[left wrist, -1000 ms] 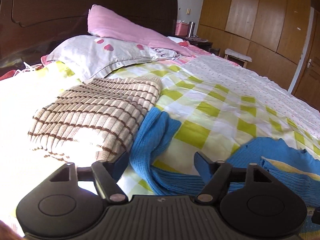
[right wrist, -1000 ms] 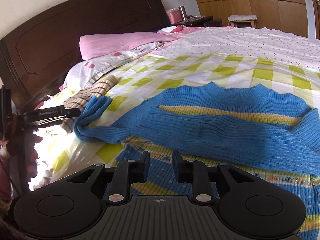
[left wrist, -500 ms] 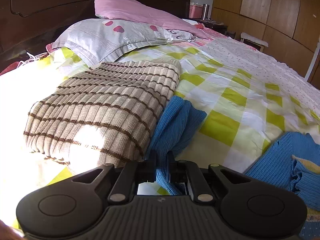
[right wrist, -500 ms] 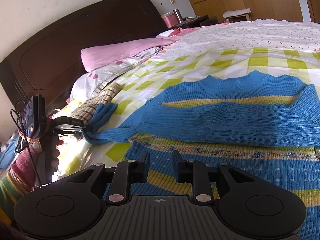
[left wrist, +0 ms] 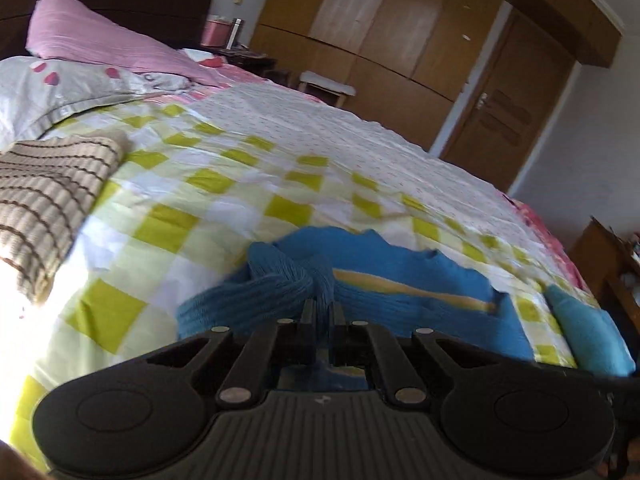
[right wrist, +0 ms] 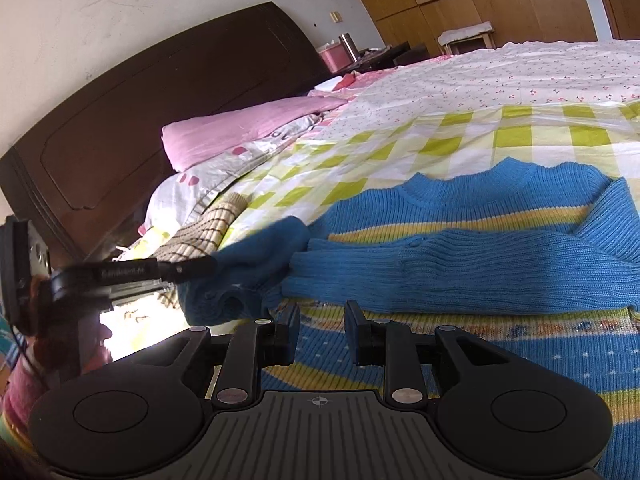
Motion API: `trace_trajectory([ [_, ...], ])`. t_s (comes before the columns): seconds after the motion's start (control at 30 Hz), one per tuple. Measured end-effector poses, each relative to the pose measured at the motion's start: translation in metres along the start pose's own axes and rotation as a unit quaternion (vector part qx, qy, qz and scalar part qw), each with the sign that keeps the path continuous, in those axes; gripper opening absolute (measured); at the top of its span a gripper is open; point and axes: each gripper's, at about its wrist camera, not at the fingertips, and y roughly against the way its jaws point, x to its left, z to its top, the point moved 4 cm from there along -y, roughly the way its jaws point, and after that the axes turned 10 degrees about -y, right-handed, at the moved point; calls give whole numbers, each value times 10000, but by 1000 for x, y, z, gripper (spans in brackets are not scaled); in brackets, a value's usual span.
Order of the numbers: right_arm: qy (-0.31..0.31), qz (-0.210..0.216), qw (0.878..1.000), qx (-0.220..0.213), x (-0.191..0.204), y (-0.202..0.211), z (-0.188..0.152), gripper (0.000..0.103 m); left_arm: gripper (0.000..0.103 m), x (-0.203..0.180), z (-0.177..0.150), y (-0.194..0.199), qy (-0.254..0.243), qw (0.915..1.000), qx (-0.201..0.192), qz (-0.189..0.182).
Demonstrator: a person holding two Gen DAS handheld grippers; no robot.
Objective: Fold small clothes
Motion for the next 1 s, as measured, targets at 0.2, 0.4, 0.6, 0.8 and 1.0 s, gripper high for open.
trace_trajectory([
  [0.2,-404,-33,9991,160,-4,-14,14,37,12,-43,-35,-15,-924,9933,514,-473],
  [0.4,-263,-14,9987,443,15,-54,24,37,13,-28,-33,6,-849,9950,378,-373],
  [0.6,-91,-242,9958,877,34,-113,29,37,17,-4,-34,22,-648,9973,266,-230],
  [0.8,-257,-361,9931,1082,37,-140,23,26,24,6,-32,24,-592,9976,174,-301],
  [1.0,-385,-155,9972,621,42,-103,43,4,32,12,-30,28,-440,9987,-3,-269],
])
